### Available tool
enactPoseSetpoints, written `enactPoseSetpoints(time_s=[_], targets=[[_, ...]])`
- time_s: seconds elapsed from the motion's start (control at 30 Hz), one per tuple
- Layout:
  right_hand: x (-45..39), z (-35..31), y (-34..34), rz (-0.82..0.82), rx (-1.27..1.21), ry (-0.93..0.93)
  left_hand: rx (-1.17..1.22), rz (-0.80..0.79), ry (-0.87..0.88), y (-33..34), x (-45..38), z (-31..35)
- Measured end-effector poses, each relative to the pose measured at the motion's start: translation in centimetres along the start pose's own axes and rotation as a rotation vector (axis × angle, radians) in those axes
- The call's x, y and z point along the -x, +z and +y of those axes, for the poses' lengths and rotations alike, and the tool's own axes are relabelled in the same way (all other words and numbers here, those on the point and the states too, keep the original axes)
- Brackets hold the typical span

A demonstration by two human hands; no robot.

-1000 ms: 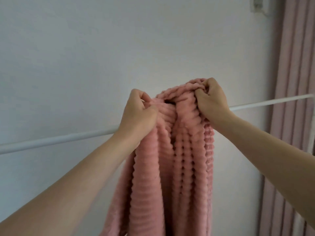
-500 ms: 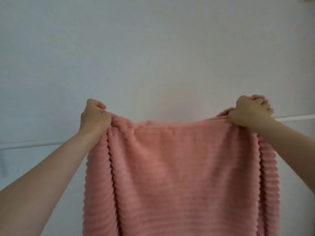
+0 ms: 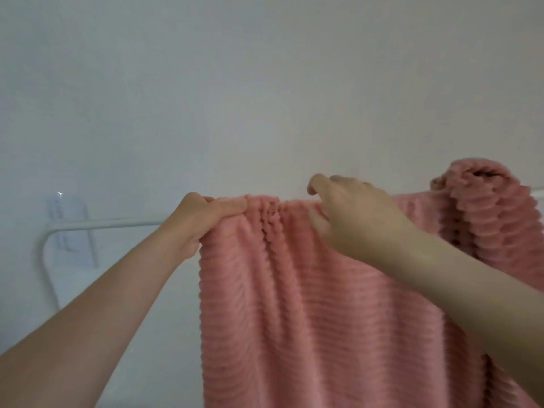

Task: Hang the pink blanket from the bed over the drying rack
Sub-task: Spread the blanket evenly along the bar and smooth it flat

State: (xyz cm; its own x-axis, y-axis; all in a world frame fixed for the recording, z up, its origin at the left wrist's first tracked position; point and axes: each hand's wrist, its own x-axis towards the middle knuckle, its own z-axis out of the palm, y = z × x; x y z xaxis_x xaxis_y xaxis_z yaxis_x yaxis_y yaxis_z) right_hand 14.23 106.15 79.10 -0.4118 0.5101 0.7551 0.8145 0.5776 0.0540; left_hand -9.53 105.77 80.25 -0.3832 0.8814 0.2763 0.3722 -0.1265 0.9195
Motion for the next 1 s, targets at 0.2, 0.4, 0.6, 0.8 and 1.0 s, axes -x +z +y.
enactPoseSetpoints(time_s=[0.2,0.4,0.6,0.8,1.0], targets=[[-0.6,-4.5,5.7,-0.089,-0.087,-0.237,0.098,-0.272,-0.158,-2.5,2.9,-0.8],[-2.3,-7.4,7.3,-0.073,-0.167,-0.165,0.621,-0.417,-0.147,-4.2,4.1,-3.4],[-3.1,-10.3,7.7,-0.051,-0.226,-0.021,0.869,-0.394,-0.22,-4.0,2.4,-6.1],[-4.9,-11.7,8.8,0.023,-0.003,0.11,0.675,-0.377,-0.057,-5.6,0.2,-5.5],[-7.6,-13.3,8.0,0.028,0.143,0.356,0.7,-0.073,0.194,-12.6,-3.9,-3.4]])
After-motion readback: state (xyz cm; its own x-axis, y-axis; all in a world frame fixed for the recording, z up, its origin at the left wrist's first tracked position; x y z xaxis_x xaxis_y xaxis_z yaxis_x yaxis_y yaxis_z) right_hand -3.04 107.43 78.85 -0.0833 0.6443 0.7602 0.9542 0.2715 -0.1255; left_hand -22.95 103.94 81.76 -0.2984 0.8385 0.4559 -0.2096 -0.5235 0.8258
